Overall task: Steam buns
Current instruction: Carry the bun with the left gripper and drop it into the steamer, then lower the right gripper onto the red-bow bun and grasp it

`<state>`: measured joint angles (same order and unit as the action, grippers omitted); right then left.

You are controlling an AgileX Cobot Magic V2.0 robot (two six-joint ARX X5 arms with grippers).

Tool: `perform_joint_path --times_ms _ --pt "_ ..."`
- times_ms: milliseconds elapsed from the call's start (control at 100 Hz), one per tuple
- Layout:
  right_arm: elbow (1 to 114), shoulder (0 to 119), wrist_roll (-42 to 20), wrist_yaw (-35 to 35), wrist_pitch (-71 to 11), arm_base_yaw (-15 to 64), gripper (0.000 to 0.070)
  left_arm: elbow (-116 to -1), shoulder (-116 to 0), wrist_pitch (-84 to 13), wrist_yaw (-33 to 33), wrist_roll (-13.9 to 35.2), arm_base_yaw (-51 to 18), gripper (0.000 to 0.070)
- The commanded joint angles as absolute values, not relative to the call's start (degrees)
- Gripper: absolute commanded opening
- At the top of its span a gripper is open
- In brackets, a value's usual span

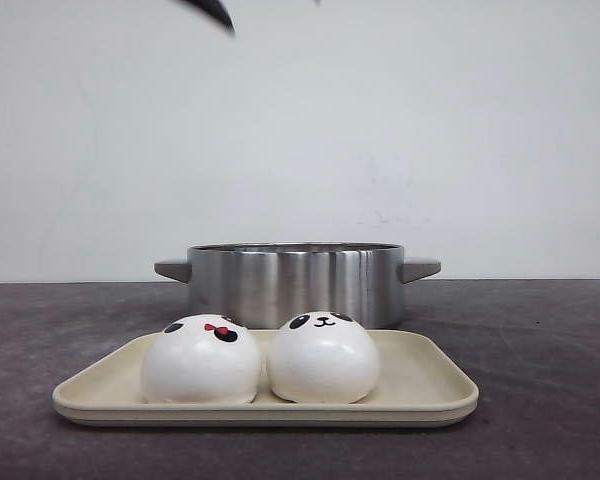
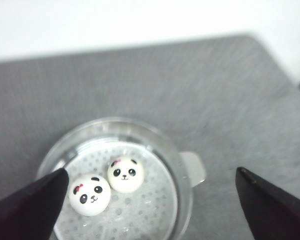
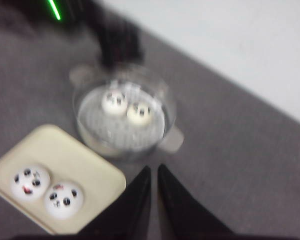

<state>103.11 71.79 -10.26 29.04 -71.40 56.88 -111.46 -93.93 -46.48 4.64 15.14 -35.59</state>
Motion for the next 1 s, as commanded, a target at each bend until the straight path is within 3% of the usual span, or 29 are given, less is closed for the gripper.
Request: perform_joint_path --times_ms 0,150,490,530,570,680,990 --pt "100.0 70.8 -14.9 26.9 -67.9 56.9 0.0017 -112.8 -91.4 -48.9 5.0 13.1 -36.5 0.0700" --pt "90.8 70.7 -20.9 17.9 -65.8 53.8 0.0017 -112.8 -82.9 -53.3 5.0 12.7 -36.5 0.0700" --pt "73.4 75.2 -27.1 14.6 -54.1 53.1 0.0026 -112.8 -69.2 -59.4 5.0 12.0 -36.5 0.0700" --pt "72.7 76.4 -27.8 13.8 -53.5 53.1 0.0090 -112.8 -68.1 -60.6 5.0 11.8 -36.4 0.0700" --pt "72.4 77.6 -28.3 13.0 -53.0 53.1 0.0212 -112.8 -67.3 -62.0 5.0 11.4 -36.4 0.0700" --pt "72.3 80.6 -28.7 10.3 -51.4 53.1 0.0691 -112.8 -65.5 -65.3 5.0 11.2 -36.4 0.0700" --pt "72.3 88.4 -31.1 8.7 -49.9 53.1 0.0683 -112.8 -63.3 -66.8 5.0 11.0 -36.4 0.0700"
